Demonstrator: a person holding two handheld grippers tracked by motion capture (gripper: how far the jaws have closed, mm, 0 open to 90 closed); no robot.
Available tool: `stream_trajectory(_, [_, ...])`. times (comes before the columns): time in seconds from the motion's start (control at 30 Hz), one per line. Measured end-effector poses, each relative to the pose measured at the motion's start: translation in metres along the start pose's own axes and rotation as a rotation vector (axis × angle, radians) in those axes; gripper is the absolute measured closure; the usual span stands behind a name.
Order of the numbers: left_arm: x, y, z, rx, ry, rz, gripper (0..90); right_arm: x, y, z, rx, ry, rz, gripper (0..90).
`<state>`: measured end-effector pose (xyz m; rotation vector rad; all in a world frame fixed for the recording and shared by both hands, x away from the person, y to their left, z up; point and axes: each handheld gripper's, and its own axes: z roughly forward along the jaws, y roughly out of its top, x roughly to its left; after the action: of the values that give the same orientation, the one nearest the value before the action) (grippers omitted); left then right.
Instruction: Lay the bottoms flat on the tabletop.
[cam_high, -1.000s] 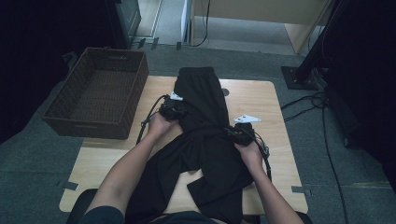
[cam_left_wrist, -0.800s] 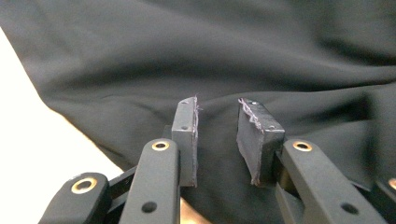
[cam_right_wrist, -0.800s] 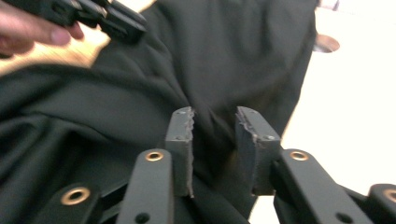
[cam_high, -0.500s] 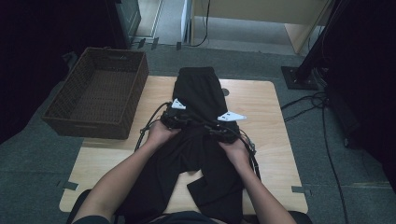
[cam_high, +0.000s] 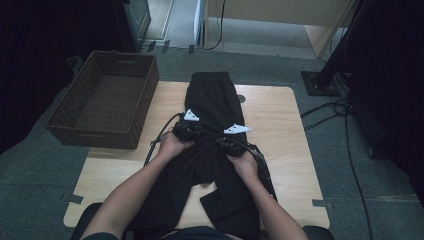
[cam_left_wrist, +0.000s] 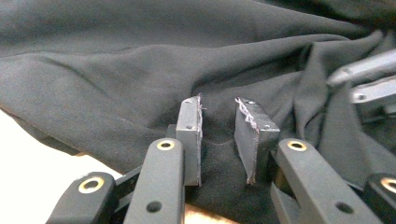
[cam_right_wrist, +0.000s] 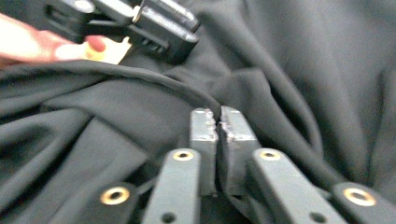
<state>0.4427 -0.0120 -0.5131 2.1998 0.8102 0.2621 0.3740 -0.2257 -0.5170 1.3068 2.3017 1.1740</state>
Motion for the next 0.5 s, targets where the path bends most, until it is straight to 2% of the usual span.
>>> stream_trajectory(0.07, [0.002, 0.0, 0.0, -0.006, 0.017, -0.007, 72.2, -0.002, -0.001, -0.006, 0.018, 0.032, 0.024, 88.4])
stream_trajectory(0.17, [0.008, -0.001, -0.001, -0.009, 0.039, -0.025, 72.5, -0.003, -0.004, -0.023, 0.013, 0.031, 0.011, 88.7])
stream_trajectory(0.27, [0.016, 0.0, -0.002, -0.003, 0.062, -0.036, 72.6, -0.009, -0.007, -0.043, -0.016, 0.01, 0.005, 88.6])
stream_trajectory(0.33, [0.022, 0.0, -0.002, -0.004, 0.07, -0.049, 72.7, -0.014, -0.01, -0.054, -0.016, -0.009, -0.007, 88.6])
stream_trajectory(0.5, [0.032, 0.002, -0.001, 0.0, 0.089, -0.06, 73.4, -0.021, -0.022, -0.061, 0.015, -0.046, -0.035, 88.5])
